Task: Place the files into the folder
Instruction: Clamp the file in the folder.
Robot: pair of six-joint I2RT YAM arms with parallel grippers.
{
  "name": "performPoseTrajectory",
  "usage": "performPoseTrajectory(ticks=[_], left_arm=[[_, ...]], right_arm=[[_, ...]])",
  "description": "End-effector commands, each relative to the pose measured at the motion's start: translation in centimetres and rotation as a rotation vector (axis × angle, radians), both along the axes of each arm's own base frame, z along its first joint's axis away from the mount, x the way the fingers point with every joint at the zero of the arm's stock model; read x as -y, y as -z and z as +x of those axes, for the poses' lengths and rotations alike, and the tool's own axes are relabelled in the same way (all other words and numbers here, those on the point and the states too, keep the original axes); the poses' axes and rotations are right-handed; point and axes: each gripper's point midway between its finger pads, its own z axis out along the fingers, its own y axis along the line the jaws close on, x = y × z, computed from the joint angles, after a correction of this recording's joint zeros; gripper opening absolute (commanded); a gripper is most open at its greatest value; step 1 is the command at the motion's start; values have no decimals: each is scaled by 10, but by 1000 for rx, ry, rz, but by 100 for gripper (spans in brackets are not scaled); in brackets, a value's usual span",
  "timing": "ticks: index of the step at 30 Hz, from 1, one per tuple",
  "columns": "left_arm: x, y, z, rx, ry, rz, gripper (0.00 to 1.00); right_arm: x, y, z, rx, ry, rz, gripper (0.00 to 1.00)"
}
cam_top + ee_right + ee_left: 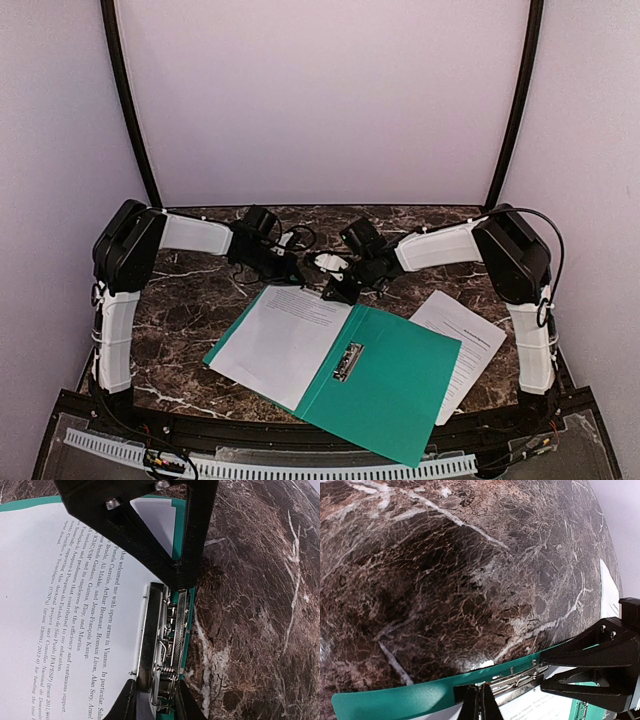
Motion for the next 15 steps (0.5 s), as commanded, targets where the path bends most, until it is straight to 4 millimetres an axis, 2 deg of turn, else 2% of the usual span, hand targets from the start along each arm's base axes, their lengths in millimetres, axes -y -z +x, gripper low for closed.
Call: performPoseTrajectory(ticks=[1, 9, 15], left_arm=[[-55, 96, -56, -228, -29, 292, 1], [-27, 60, -34, -166, -33, 149, 1], [-16, 42, -24, -136, -29, 94, 1]], right_arm=[[25, 65, -25, -62, -46, -198, 7], [21, 63, -24, -64, -57, -194, 7], [21, 64, -23, -63, -60, -197, 7]])
